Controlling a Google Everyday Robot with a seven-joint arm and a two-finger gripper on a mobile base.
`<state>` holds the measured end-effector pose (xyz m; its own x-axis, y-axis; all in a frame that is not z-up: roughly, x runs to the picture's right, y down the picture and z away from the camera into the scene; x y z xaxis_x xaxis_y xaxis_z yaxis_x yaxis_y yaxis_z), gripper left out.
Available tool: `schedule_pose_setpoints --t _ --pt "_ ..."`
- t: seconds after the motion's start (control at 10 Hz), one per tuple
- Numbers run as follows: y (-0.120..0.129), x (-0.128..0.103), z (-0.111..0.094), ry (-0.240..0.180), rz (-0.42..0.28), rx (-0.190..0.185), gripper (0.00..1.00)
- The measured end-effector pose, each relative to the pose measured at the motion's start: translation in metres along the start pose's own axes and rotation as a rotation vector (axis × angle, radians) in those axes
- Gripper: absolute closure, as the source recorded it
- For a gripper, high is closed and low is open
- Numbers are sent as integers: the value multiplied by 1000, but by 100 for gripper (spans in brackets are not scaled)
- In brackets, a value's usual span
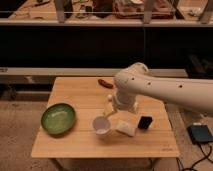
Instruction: Knock the eraser over
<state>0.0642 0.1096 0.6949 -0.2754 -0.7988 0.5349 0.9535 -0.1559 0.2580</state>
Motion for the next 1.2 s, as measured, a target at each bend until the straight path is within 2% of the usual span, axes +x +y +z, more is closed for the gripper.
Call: schedule_pose_setpoints --t 0.9,1.0,1.2 --pt "1 2 -2 3 3 3 20" --pt "5 7 -16 24 15 25 20" --pt "24 10 -56 72 60 85 20"
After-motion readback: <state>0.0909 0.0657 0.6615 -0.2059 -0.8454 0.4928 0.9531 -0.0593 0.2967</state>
